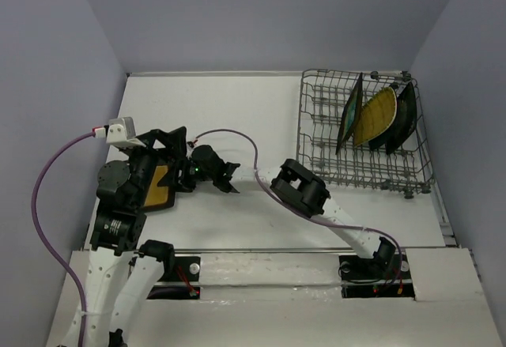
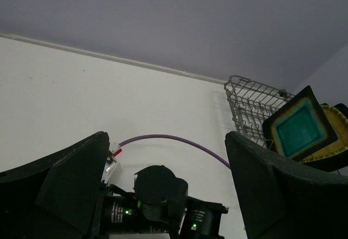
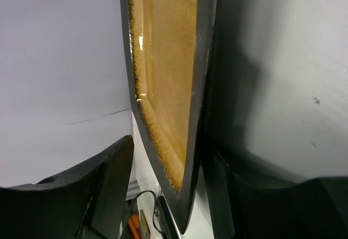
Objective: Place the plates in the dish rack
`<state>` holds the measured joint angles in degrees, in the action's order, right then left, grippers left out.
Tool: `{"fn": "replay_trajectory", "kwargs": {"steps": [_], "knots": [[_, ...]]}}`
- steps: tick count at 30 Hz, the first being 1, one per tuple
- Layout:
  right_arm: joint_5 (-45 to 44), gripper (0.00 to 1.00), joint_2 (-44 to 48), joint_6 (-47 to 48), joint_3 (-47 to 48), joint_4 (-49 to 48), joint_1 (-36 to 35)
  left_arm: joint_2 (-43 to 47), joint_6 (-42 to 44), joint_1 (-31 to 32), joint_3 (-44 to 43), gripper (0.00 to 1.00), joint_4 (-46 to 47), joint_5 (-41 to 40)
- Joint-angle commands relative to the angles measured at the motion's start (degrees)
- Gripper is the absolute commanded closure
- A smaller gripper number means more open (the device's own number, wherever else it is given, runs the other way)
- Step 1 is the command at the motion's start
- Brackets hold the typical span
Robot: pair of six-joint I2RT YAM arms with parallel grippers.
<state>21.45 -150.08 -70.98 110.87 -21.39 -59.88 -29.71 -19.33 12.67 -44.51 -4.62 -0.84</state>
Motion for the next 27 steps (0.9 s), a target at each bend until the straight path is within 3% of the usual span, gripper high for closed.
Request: {"fn": "replay_trajectory", "kwargs": {"steps": [1,7,8,14,27], "knots": [[-2.11,0.43,-3.11,-4.07,2.42,3.28,-1.29,0.53,1.23,0.69,-0.58,0.01,2.16,0.58],[-3.70,0.79,-1.36,-5.31,-2.31,0.65,-1.29,0.53,1.32,0.87,-0.66,0.01,2.07,0.58],[-4.22,0.93,-0.92,-4.87,-2.85,0.30,-1.29,0.45,1.40,0.87,-0.66,0.01,2.07,2.23],[-7.82,0.93,5.75,-1.36,-11.98,-5.67,-1.82,0.45,1.49,1.04,-0.49,0.01,2.25,2.78],[-29.00,0.93,35.54,26.57,-29.64,-3.66,-1.13,1.32,1.84,1.04,-0.84,0.01,2.07,2.95]]}}
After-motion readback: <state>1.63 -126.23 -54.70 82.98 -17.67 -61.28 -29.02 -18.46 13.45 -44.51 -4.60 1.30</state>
